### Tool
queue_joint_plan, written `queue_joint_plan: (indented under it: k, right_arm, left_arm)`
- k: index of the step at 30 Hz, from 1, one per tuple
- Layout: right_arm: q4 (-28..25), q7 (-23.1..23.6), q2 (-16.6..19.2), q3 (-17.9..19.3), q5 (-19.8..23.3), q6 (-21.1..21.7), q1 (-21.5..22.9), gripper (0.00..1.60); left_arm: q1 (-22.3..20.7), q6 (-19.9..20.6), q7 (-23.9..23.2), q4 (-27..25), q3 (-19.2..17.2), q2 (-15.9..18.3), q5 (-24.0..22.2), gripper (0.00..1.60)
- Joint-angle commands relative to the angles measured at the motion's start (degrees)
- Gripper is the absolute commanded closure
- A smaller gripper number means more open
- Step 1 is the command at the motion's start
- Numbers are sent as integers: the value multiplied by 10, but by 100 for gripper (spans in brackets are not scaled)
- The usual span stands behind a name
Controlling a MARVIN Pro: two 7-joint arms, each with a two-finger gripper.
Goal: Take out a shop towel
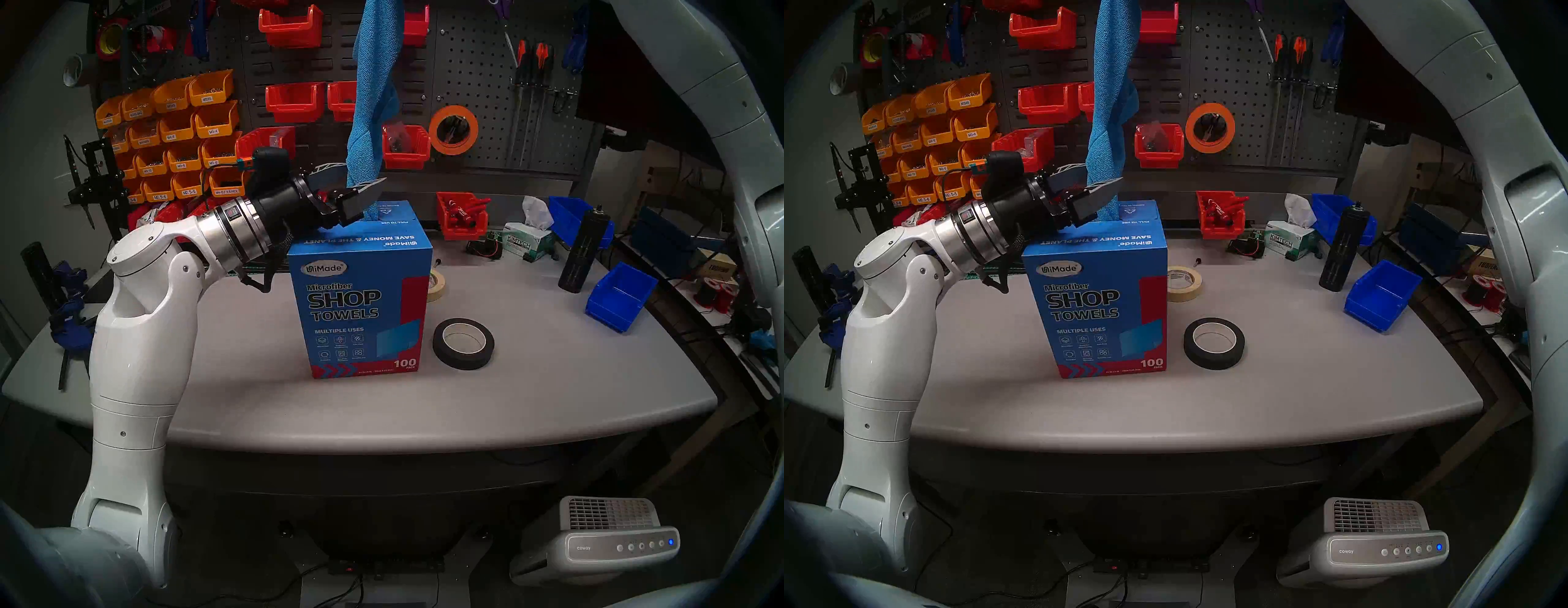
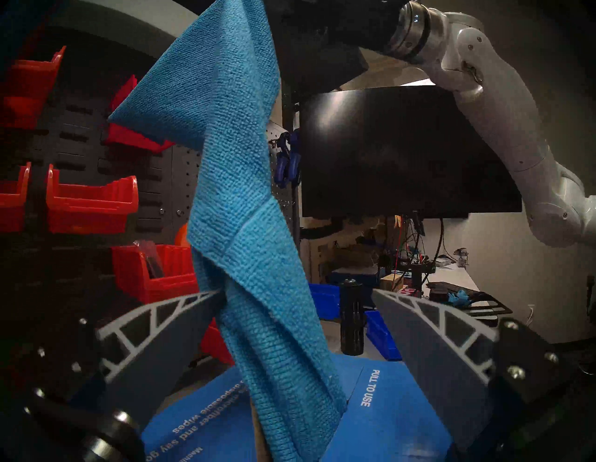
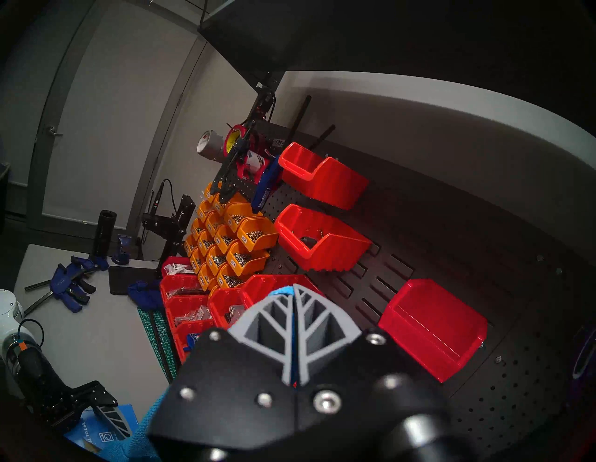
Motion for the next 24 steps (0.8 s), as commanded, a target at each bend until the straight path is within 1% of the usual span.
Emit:
queue_joint_plan:
  k: [1,4,9,17,18,19,21,22,23,24]
  right_arm:
    - [-3,-5,9,14,-1,0,17,160]
    - [-5,-5,12,13,1,1,16,160]
    - [-10,-7,15,14,5,0,14,160]
    - [-20,-10,25,15,12,-2,7,160]
    - [-21,-11,26,15,12,-2,7,160]
    - [-21,-11,27,15,13,-2,6,160]
    - [-23,-12,28,16,15,-3,6,160]
    - [-23,-12,29,16,16,-3,6,160]
    - [-24,-13,29,16,16,-3,5,160]
    - [-24,-13,30,16,17,-4,5,160]
  left_arm:
    - [-25,35,28,-16,-4,-17,-13,0]
    - [-32,54,41,-15,-1,-25,-16,0]
    - [-43,80,52,-18,8,-26,-15,0]
    - [-43,85,58,-22,11,-31,-16,0]
    - [-42,81,59,-23,11,-31,-13,8]
    - [-41,78,60,-25,12,-29,-10,21]
    - [-40,78,60,-26,13,-30,-10,24]
    - [-39,76,60,-25,14,-30,-10,81]
    - [-38,74,60,-25,14,-30,-10,88]
    - [-38,72,59,-26,15,-29,-9,146]
